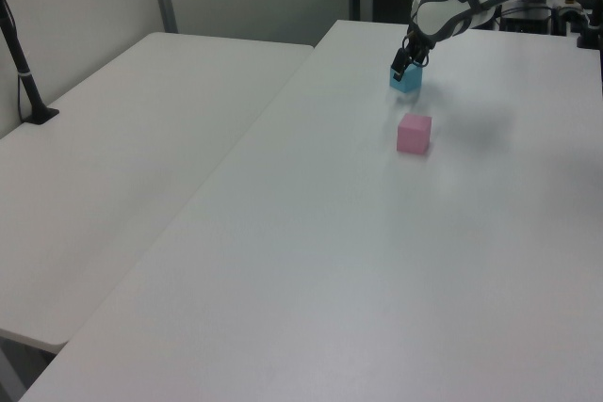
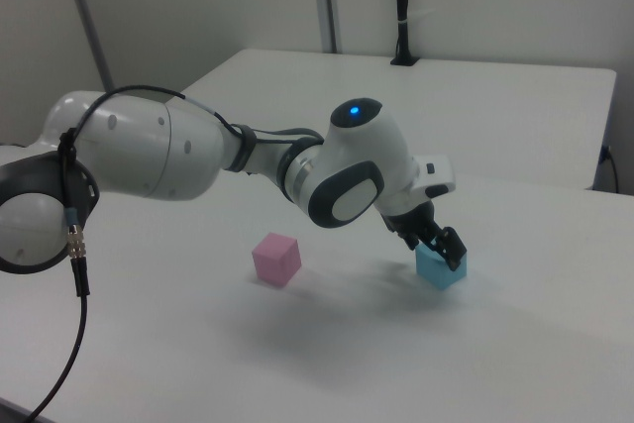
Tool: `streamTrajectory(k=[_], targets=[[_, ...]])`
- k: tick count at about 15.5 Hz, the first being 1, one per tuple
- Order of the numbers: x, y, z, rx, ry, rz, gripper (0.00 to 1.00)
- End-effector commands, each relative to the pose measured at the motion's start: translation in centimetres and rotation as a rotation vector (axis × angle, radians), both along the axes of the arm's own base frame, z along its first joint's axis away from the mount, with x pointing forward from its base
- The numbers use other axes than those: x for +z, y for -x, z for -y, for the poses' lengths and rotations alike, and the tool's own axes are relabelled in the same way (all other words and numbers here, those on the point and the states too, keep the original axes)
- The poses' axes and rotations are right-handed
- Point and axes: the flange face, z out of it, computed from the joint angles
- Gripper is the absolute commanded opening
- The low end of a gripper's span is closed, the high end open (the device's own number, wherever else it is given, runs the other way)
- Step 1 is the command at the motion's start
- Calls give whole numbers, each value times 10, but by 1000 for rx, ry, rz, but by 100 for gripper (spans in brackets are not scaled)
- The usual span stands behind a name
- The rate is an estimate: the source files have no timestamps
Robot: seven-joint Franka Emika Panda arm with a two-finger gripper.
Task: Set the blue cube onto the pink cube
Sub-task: 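Close the gripper around the light-blue cube, then lift the blue cube and carry it onto the pink cube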
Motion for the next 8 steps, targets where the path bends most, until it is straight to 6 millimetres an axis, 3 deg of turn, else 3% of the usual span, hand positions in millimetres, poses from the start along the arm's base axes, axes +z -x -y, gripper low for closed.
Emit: streamTrajectory(k=[1, 3, 4, 5, 8], targets=[[-6, -1, -2, -15, 6, 24, 79], [-4, -1, -2, -1, 11, 23, 28], [1, -1, -1, 5, 14, 26, 12], [12, 0, -2, 10, 14, 36, 5], [60, 3, -22, 35, -34, 35, 5]])
